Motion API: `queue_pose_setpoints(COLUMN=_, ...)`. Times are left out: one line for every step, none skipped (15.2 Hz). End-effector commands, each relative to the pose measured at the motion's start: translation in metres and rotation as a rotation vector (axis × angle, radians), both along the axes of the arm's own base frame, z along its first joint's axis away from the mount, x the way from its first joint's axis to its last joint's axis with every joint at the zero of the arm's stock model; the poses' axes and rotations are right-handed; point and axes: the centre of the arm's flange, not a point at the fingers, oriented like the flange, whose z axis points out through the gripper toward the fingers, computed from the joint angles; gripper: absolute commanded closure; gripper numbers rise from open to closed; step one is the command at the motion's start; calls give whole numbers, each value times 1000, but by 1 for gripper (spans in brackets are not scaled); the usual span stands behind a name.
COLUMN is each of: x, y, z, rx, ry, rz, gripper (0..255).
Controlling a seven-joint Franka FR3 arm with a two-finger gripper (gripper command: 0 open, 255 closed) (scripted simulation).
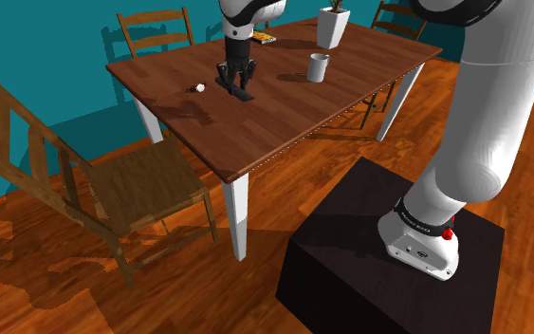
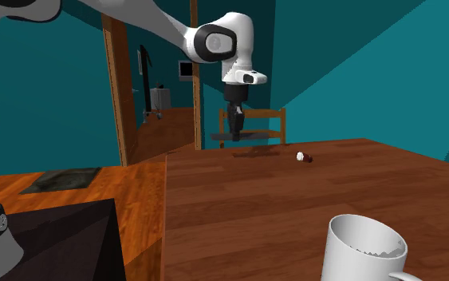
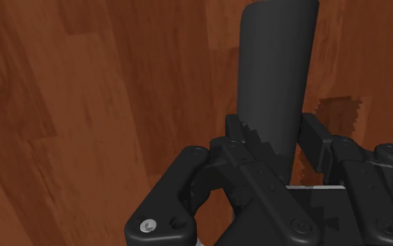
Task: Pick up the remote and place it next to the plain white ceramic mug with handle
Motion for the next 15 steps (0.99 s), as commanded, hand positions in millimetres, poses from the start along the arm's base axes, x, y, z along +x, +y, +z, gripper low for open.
queue_pose_setpoints(x=0, y=-1, z=11, rx=0, ry=0, rz=0, gripper=255)
queue_pose_setpoints(x=0, y=-1, z=17, rx=0, ry=0, rz=0, gripper=255)
queue_pose_setpoints(x=0, y=-1, z=22, rx=0, ry=0, rz=0, gripper=255)
queue_pose_setpoints(x=0, y=-1, z=27, rx=0, ry=0, rz=0, gripper=255)
queue_pose_setpoints(x=0, y=-1, z=33, rx=0, ry=0, rz=0, gripper=255)
queue_pose_setpoints(x=0, y=-1, z=38, rx=0, ry=0, rz=0, gripper=255)
queue_pose_setpoints(x=0, y=-1, z=43, rx=0, ry=0, rz=0, gripper=255)
queue_pose_setpoints(x=0, y=-1, z=48, rx=0, ry=0, rz=0, gripper=255)
queue_pose_setpoints(x=0, y=-1, z=54, rx=0, ry=0, rz=0, gripper=255)
queue_pose_setpoints(x=0, y=-1, z=59, rx=0, ry=0, rz=0, gripper=255)
queue_pose_setpoints(x=0, y=-1, z=64, rx=0, ry=0, rz=0, gripper=255)
queue_pose_setpoints(x=0, y=-1, z=70, rx=0, ry=0, rz=0, gripper=255)
queue_pose_setpoints(x=0, y=-1, z=75, rx=0, ry=0, rz=0, gripper=255)
queue_pose_setpoints(x=0, y=-1, z=77, rx=0, ry=0, rz=0, gripper=255)
queue_pose_setpoints(x=-5, y=-13, z=77, rx=0, ry=0, rz=0, gripper=255)
